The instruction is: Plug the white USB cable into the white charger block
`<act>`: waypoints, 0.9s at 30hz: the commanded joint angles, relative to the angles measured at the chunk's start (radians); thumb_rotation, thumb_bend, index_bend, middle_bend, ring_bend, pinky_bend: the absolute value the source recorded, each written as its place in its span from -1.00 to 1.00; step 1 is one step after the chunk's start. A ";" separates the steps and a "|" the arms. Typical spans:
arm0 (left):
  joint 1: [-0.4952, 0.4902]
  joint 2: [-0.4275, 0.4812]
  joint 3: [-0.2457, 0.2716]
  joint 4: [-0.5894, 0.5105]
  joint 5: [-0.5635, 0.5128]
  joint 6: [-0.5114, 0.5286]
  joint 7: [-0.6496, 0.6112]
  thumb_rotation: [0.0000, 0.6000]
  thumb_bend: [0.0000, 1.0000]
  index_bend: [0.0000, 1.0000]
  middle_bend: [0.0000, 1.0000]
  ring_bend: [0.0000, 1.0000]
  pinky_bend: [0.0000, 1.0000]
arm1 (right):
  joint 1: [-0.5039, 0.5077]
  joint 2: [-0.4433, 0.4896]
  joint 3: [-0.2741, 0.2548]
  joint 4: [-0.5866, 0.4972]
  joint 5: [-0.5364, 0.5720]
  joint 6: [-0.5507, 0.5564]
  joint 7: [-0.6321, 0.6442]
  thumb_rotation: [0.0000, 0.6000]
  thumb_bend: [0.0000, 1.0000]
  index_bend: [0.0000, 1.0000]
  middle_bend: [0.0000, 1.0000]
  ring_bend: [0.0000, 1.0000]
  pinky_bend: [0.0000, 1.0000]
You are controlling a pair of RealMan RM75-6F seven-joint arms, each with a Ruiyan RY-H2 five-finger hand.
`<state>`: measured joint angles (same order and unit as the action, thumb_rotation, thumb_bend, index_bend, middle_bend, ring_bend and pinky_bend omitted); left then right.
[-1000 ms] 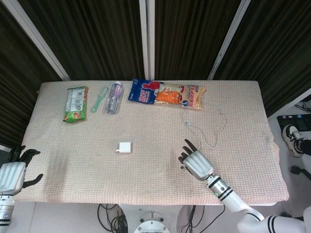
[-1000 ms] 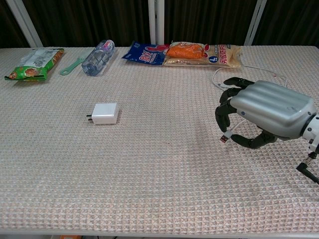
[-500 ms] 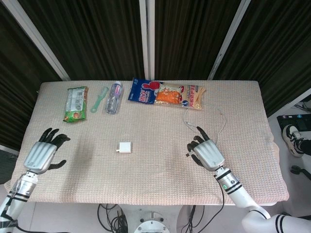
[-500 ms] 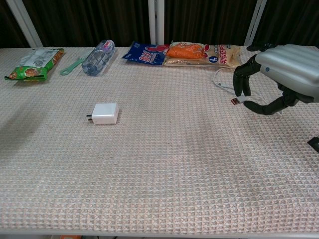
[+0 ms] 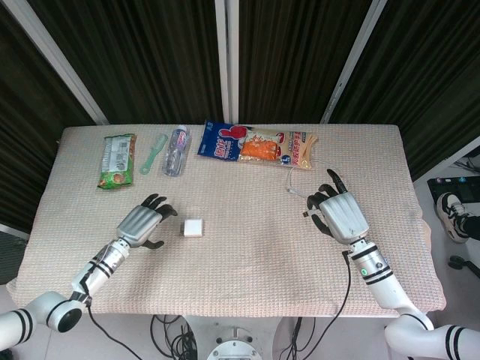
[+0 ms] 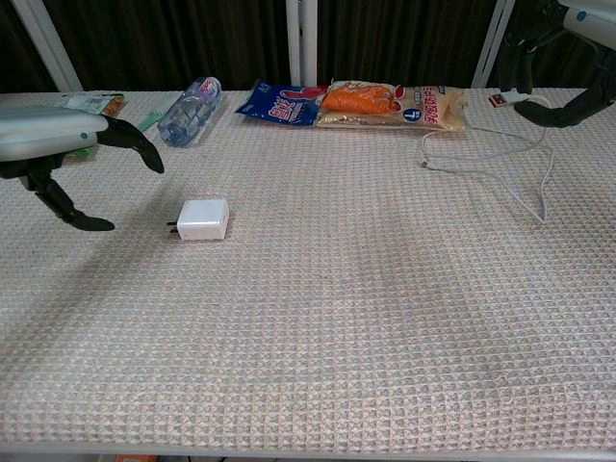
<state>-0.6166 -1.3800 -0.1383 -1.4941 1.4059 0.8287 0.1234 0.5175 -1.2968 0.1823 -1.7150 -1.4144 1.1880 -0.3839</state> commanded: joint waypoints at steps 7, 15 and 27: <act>-0.057 -0.101 0.006 0.070 -0.035 -0.018 0.032 1.00 -0.58 -0.50 -0.61 -0.92 -1.00 | -0.003 0.005 -0.014 0.015 0.004 -0.004 0.032 1.00 -0.22 0.25 0.05 -0.40 -1.00; -0.088 -0.169 0.000 0.118 -0.087 -0.018 0.077 1.00 -0.51 -0.48 -0.61 -0.92 -1.00 | -0.013 0.009 -0.024 0.033 0.000 0.008 0.067 1.00 -0.22 0.25 0.05 -0.40 -1.00; -0.106 -0.214 -0.004 0.114 -0.217 -0.019 0.168 1.00 -0.49 -0.46 -0.60 -0.91 -1.00 | -0.027 0.013 -0.035 0.056 -0.012 0.025 0.123 1.00 -0.22 0.26 0.05 -0.40 -1.00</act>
<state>-0.7198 -1.5896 -0.1418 -1.3758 1.2018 0.8084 0.2803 0.4915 -1.2844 0.1476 -1.6600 -1.4253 1.2118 -0.2625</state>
